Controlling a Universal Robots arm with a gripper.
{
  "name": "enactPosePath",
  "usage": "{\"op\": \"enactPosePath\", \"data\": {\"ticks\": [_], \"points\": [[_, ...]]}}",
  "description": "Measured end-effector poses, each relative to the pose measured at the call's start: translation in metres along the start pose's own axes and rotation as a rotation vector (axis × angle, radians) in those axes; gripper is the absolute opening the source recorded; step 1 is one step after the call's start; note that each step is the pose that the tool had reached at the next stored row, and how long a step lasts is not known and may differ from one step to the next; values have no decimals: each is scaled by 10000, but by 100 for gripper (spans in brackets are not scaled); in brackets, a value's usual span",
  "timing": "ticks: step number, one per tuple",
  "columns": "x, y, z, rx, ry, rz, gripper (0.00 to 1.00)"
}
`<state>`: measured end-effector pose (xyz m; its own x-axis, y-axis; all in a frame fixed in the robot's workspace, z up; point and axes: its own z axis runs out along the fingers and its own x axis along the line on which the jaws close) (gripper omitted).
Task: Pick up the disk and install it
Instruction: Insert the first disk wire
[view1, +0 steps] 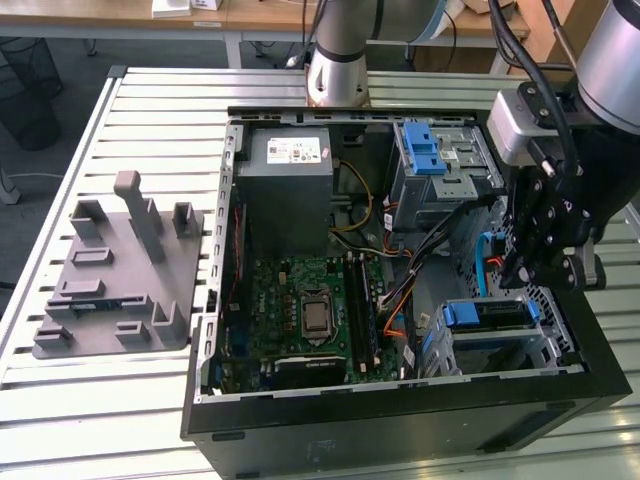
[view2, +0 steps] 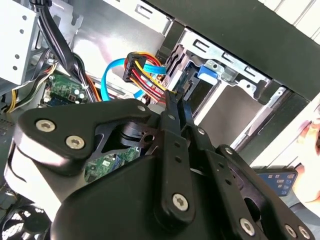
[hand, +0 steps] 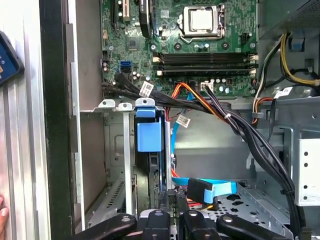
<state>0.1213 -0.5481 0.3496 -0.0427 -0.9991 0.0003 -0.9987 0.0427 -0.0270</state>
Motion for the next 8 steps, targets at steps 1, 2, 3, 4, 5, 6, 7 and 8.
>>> {"op": "enactPosePath", "data": {"ticks": [1, 2, 3, 4, 5, 6, 7, 8], "points": [[-1, -15, -1, -100, 5, -1, 17], [-2, -34, -1, -199, 11, -3, 17], [-3, -54, 0, -279, 14, -2, 17], [-4, -74, 1, -330, 16, -2, 17], [-5, -89, 4, -359, 17, -2, 17], [-4, -94, 9, -366, 16, -3, 17], [-1, -95, 14, -367, 17, -1, 17], [5, -95, 20, -368, 19, -1, 17]]}}
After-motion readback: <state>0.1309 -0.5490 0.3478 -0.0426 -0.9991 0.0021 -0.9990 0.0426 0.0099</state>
